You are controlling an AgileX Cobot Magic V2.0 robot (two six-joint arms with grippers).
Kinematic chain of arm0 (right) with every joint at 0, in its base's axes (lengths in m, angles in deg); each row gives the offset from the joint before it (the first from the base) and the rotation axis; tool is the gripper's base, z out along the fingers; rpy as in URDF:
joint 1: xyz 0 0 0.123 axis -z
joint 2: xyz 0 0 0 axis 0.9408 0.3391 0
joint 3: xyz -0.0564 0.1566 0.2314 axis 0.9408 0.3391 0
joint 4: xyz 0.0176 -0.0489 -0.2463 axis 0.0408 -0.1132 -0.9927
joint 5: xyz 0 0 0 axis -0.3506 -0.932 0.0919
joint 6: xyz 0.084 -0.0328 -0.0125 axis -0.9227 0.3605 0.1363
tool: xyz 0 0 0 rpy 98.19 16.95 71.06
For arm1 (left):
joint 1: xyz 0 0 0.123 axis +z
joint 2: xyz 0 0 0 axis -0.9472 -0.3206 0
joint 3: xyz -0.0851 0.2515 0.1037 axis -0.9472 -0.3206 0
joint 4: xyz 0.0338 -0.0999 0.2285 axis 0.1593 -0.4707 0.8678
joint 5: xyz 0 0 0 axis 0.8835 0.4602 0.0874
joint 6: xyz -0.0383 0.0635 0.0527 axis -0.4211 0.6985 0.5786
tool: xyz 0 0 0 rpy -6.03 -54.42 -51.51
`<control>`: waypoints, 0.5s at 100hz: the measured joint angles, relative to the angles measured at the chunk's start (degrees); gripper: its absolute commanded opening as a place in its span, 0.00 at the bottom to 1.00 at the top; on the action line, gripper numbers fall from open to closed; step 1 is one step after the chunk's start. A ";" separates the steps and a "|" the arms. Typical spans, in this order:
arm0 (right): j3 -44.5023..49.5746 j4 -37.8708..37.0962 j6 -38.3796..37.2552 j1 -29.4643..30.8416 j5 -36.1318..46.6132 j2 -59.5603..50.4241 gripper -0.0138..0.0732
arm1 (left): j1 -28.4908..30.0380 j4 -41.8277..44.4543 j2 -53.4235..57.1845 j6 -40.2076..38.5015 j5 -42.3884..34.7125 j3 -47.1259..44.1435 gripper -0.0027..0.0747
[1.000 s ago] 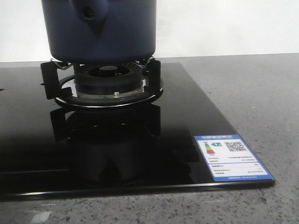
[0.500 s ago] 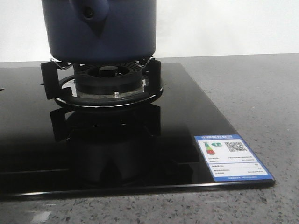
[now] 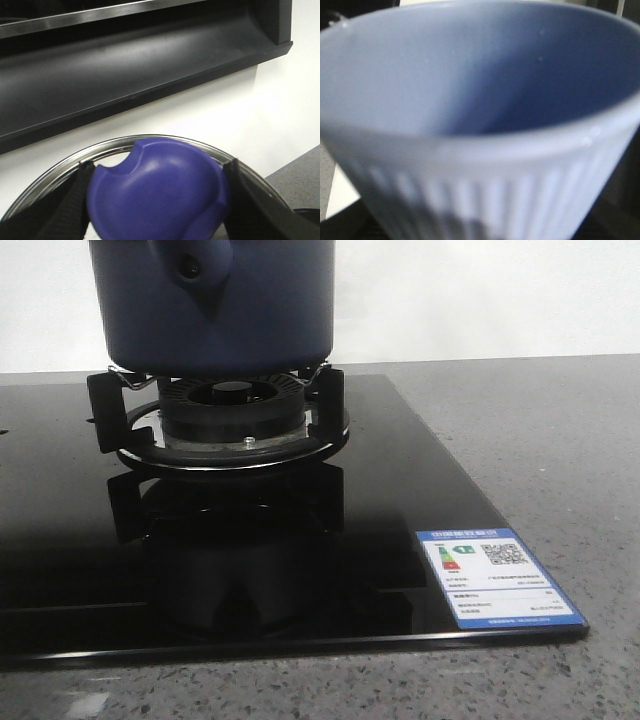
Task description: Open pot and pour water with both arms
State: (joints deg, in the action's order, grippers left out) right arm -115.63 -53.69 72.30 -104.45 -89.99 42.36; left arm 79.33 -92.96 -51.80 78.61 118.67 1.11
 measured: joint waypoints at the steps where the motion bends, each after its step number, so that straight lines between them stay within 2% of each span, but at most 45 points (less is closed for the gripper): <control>1: 0.00 0.00 0.00 0.00 0.00 0.00 0.49 | 0.00 0.00 0.00 0.00 0.00 0.00 0.51; 50: 0.00 0.00 0.00 0.00 -0.64 0.00 0.49 | 0.00 0.00 0.00 0.00 0.00 0.00 0.51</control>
State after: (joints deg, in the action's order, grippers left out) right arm -115.63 -53.69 72.30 -104.45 -90.63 42.36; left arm 79.33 -92.96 -51.80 78.61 118.67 1.11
